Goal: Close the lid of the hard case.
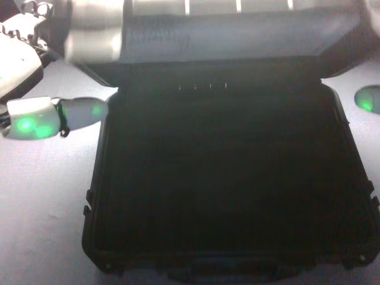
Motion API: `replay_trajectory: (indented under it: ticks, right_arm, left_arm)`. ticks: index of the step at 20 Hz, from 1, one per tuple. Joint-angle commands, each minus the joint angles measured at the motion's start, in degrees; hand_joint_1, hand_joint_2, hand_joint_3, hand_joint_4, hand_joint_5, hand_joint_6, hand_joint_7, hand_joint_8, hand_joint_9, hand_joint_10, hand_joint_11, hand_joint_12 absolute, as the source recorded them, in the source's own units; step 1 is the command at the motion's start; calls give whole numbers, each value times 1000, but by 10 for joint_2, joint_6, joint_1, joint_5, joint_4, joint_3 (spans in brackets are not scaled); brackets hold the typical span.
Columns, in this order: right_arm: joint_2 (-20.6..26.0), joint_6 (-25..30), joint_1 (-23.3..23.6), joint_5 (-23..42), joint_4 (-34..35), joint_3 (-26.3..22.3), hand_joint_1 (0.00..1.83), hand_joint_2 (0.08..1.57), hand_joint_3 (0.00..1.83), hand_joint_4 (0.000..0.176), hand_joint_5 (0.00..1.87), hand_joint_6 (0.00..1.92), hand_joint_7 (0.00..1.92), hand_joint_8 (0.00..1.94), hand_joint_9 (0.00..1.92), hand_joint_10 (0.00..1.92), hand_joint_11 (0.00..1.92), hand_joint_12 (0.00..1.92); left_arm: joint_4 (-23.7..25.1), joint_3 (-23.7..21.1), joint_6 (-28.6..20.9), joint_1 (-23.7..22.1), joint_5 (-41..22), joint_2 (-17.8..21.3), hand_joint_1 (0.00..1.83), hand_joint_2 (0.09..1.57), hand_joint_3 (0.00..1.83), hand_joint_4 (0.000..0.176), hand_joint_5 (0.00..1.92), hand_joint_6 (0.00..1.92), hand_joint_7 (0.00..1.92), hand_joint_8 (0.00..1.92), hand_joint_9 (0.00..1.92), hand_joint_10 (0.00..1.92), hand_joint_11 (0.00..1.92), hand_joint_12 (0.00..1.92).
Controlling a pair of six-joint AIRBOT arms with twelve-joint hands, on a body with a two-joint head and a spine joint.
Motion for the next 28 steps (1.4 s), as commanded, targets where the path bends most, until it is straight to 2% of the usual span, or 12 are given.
replay_trajectory:
  ticks: [1, 5, 6, 12, 16, 17, 20, 22, 23, 24, 25, 28]
  right_arm:
    - [6, 4, 2, 77, 15, -2, 144, 1251, 2, 5, 104, 1, 104, 1, 89, 4, 87, 76]
    - [15, 5, -21, 98, 15, -20, 128, 1233, 0, 3, 101, 3, 111, 3, 85, 2, 68, 67]
    - [19, 6, -29, 106, 15, -25, 109, 1216, 0, 22, 106, 4, 105, 0, 82, 0, 70, 68]
    - [36, 7, -74, 141, 34, -47, 120, 1242, 4, 1, 119, 3, 116, 2, 90, 2, 61, 67]
    - [38, 8, -97, 149, 50, -54, 136, 1217, 0, 22, 121, 4, 105, 0, 84, 0, 73, 76]
    - [39, 9, -105, 152, 55, -56, 117, 1220, 0, 33, 113, 1, 103, 0, 76, 0, 59, 71]
    - [50, 21, -138, 180, 72, -65, 113, 1212, 0, 1, 118, 2, 113, 5, 111, 10, 111, 95]
    - [59, 21, -170, 226, 100, -75, 158, 1232, 3, 1, 117, 3, 109, 2, 108, 6, 98, 92]
    - [63, 21, -185, 251, 113, -78, 211, 1222, 0, 19, 116, 1, 92, 0, 75, 2, 71, 82]
    - [65, 21, -192, 272, 120, -81, 255, 1254, 7, 3, 95, 0, 65, 0, 26, 0, 13, 34]
    - [66, 21, -194, 294, 124, -83, 235, 1264, 8, 14, 86, 0, 57, 0, 28, 4, 20, 33]
    - [63, 20, -194, 351, 127, -88, 198, 1299, 11, 0, 87, 0, 60, 1, 2, 1, 0, 1]
  left_arm:
    - [-8, -2, -2, -1, -78, 8, 0, 1107, 3, 0, 64, 5, 51, 6, 41, 11, 71, 34]
    - [-15, -10, -10, 25, -91, 15, 0, 1134, 13, 0, 69, 5, 53, 4, 48, 10, 71, 36]
    - [-19, -14, -11, 34, -95, 18, 0, 1131, 11, 0, 71, 5, 53, 4, 48, 9, 72, 37]
    - [-61, -46, -14, 115, -162, 38, 0, 1133, 8, 0, 87, 6, 66, 4, 61, 7, 70, 42]
    - [-99, -69, -15, 185, -211, 56, 0, 1159, 14, 0, 70, 0, 67, 1, 74, 7, 120, 75]
    - [-105, -70, -18, 195, -217, 58, 0, 1160, 0, 0, 75, 3, 72, 5, 76, 10, 23, 349]
    - [-120, -77, -24, 221, -242, 62, 0, 1217, 6, 0, 98, 3, 96, 3, 87, 3, 0, 268]
    - [-125, -81, -29, 233, -266, 62, 0, 1225, 4, 0, 65, 2, 62, 2, 54, 2, 0, 163]
    - [-125, -82, -31, 234, -275, 62, 0, 1239, 9, 0, 72, 6, 66, 5, 54, 3, 0, 152]
    - [-121, -84, -31, 234, -286, 62, 0, 1216, 1, 0, 92, 2, 87, 2, 78, 3, 0, 205]
    - [-118, -87, -31, 234, -302, 63, 0, 1229, 0, 0, 126, 1, 131, 0, 130, 0, 0, 344]
    - [-116, -96, -31, 234, -374, 60, 0, 1308, 10, 0, 59, 2, 43, 3, 29, 3, 0, 100]
